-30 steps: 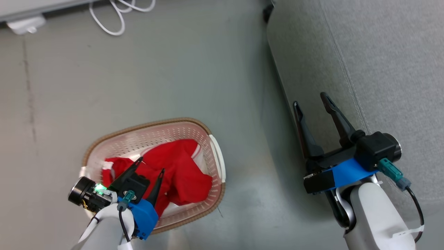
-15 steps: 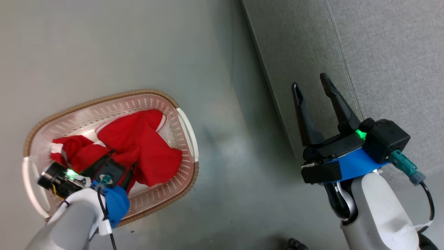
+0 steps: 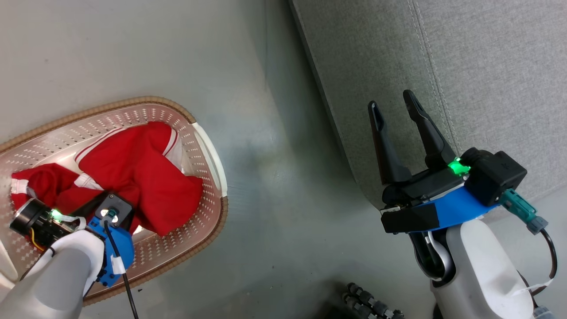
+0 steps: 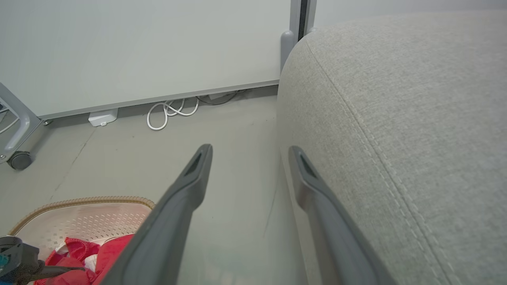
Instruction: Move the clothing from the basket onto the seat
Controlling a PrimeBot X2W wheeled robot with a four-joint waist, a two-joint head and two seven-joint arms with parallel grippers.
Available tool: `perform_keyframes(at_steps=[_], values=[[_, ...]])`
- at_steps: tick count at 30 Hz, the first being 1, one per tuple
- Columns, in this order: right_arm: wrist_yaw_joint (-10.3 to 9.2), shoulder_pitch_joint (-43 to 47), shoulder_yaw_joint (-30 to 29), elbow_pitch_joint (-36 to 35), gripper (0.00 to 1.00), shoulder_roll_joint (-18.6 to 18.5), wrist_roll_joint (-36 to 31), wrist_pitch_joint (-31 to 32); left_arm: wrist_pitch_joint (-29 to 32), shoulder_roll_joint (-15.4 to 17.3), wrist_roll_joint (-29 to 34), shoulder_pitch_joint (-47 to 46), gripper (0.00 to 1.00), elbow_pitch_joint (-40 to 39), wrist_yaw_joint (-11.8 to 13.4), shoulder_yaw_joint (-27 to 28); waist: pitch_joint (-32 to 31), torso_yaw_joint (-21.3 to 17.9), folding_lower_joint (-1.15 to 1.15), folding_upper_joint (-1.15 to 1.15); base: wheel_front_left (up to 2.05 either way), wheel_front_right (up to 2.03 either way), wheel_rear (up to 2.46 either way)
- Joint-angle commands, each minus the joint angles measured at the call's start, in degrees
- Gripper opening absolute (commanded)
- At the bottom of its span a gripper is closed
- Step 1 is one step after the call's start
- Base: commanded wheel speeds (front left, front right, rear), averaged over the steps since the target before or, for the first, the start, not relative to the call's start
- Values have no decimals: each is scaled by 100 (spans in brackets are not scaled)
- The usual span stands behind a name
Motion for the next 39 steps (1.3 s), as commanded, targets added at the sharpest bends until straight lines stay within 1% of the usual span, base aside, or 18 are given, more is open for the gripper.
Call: perform_keyframes(at_steps=[1, 5, 7, 11, 12, 13, 20, 28, 33, 36, 39], values=[[1, -91, 14, -20, 100, -4, 35, -29, 75, 58, -61, -122, 100, -9, -2, -56, 24, -25, -1, 0, 0, 0, 0], [1, -101, 26, -13, 100, -4, 112, -29, 281, 151, -268, -152, 100, -79, -2, -170, 51, -60, -1, 0, 0, 0, 0], [1, -97, 13, -10, 100, -4, 154, -29, 313, 183, -368, -190, 100, -116, -2, -123, 61, -65, -1, 0, 0, 0, 0], [1, -110, 11, -2, 100, -4, 197, -29, 401, 176, -434, -175, 100, -167, 13, -124, 69, -85, -1, 0, 0, 0, 0], [1, -114, 14, 0, 100, -4, 203, -29, 425, 169, -452, -162, 35, -182, 13, -140, 68, -90, -1, 0, 0, 0, 0], [1, -117, 14, -1, 100, -4, 203, -29, 452, 144, -502, -139, 0, -209, 11, -138, 66, -93, -1, 0, 0, 0, 0], [1, -131, -6, -2, 100, -4, 240, -29, 596, 213, -672, -66, 0, -404, 2, -223, 60, -99, -1, 0, 0, 0, 0], [1, -129, -69, -6, 100, -4, 139, -29, 608, 229, -857, 7, 0, -585, 21, -194, -3, -31, -1, 0, 0, 0, 0], [1, -122, -111, 39, 100, -4, 62, -29, 521, 88, -1044, 50, 0, -651, 109, -89, -129, 91, -1, 0, 0, 0, 0], [1, -124, -141, 44, 100, -5, 2, -29, 480, 38, -1073, 60, 0, -637, 105, -91, -206, 166, -1, 0, 0, 0, 0], [1, -134, -202, 67, 100, -5, -138, -29, 394, -102, -1140, 83, 0, -579, 137, -73, -397, 313, -1, 0, 0, 0, 0]])
